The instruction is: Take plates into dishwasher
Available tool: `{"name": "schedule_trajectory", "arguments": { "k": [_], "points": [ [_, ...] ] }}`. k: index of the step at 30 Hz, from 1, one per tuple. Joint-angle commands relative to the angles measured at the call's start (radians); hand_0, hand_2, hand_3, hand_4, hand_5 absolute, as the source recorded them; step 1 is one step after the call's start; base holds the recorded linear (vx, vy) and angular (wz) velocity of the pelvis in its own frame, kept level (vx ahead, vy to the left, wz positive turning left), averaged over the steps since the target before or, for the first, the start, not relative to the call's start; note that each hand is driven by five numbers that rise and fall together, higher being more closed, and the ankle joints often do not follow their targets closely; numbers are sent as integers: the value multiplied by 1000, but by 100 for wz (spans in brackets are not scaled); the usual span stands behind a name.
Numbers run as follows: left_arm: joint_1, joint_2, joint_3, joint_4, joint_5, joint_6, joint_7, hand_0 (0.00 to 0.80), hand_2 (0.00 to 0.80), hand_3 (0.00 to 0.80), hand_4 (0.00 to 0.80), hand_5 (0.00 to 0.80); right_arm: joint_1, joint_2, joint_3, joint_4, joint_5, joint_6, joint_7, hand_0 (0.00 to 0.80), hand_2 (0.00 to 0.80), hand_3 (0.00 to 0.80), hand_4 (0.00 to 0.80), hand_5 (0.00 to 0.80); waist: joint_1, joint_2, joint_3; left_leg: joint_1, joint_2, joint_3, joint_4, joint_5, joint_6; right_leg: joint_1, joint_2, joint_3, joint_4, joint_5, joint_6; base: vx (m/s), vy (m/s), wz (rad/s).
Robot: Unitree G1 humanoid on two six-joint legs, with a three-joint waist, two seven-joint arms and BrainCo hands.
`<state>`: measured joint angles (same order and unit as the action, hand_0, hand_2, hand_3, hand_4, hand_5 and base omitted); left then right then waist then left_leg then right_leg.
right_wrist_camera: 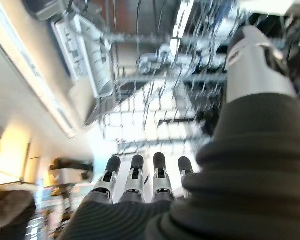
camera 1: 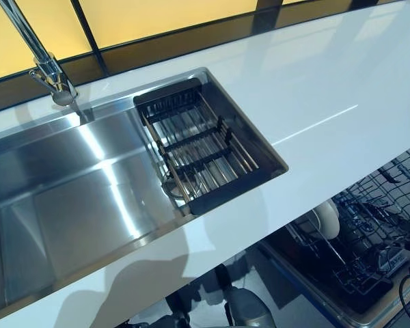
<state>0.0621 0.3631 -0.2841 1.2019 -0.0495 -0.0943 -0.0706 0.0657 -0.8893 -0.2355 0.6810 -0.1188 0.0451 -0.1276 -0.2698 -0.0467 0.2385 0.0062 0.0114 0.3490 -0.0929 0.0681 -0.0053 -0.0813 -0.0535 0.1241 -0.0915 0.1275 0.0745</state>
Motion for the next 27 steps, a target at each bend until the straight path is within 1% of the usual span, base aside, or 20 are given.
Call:
{"name": "schedule_trajectory", "arguments": {
  "k": [1,3,6,8,11,13,17,19,20,23,24,26,27],
  "points": [
    [-185,10,46,-11,31,-60,34,0,0,0,0,0,-45,-63,-103,-24,111,31,-70,0,0,0,0,0,-52,35,-21,70,4,-27,18,-133,6,-15,87,13,44,-49,49,17,95,-10],
    [-189,9,47,-8,30,-57,35,0,0,0,0,0,-32,-57,-124,-15,157,51,-71,0,0,0,0,0,-59,34,-24,73,4,-22,18,-136,8,-16,87,19,47,-49,51,3,69,-7],
    [-195,10,46,-3,18,-53,45,0,0,0,0,0,-5,-18,-173,19,294,92,-61,0,0,0,0,0,-79,30,-27,78,1,-9,28,-145,13,-17,84,35,52,-46,54,5,78,-7],
    [-200,14,50,5,9,-50,49,0,0,0,0,0,10,18,-203,67,362,91,-60,0,0,0,0,0,-94,28,-30,85,0,3,36,-154,18,-17,80,42,56,-43,56,17,68,-12],
    [-209,20,49,8,-6,-39,52,0,0,0,0,0,27,63,-238,129,434,72,-64,0,0,0,0,0,-110,31,-34,93,-2,17,46,-165,26,-15,75,50,56,-39,58,14,41,-17],
    [-214,26,50,14,-15,-34,51,0,0,0,0,0,37,97,-262,185,481,46,-58,0,0,0,0,0,-120,36,-37,99,-4,25,51,-171,30,-13,71,57,56,-36,60,15,11,-16],
    [-230,31,48,21,-19,-20,52,0,0,0,0,0,44,150,-292,277,580,8,-32,0,0,0,0,0,-138,50,-38,101,-7,36,60,-181,36,-17,67,69,57,-32,62,-12,-23,-26],
    [-236,29,41,19,-23,-16,55,0,0,0,0,0,42,165,-293,295,620,0,-24,0,0,0,0,0,-143,59,-33,98,-8,38,64,-183,38,-22,66,72,58,-32,62,-42,-26,-35],
    [-244,23,32,21,-31,-18,58,0,0,0,0,0,36,175,-299,320,665,-22,-4,0,0,0,0,0,-150,74,-26,94,-10,37,65,-184,39,-28,66,77,58,-32,61,-63,-15,-30],
    [-261,11,14,14,-62,-28,59,0,0,0,0,0,22,194,-301,340,774,-49,41,0,0,0,0,0,-163,112,-6,85,-16,37,68,-181,37,-40,64,84,55,-33,58,-65,4,-37],
    [-264,9,12,14,-64,-31,57,0,0,0,0,0,18,197,-300,342,789,-49,52,0,0,0,0,0,-165,119,-3,83,-17,37,69,-181,37,-43,64,85,55,-33,58,-64,26,-45],
    [-274,-6,0,4,-81,-48,47,0,0,0,0,0,-1,216,-294,359,875,-76,108,0,0,0,0,0,-172,160,16,71,-22,35,70,-175,32,-51,63,89,47,-34,53,-62,28,-26],
    [-276,-11,-4,0,-85,-53,44,0,0,0,0,0,-8,223,-291,363,890,-87,124,0,0,0,0,0,-174,173,21,68,-23,34,70,-172,30,-52,63,90,43,-34,52,-46,34,-42]
  ]
}}
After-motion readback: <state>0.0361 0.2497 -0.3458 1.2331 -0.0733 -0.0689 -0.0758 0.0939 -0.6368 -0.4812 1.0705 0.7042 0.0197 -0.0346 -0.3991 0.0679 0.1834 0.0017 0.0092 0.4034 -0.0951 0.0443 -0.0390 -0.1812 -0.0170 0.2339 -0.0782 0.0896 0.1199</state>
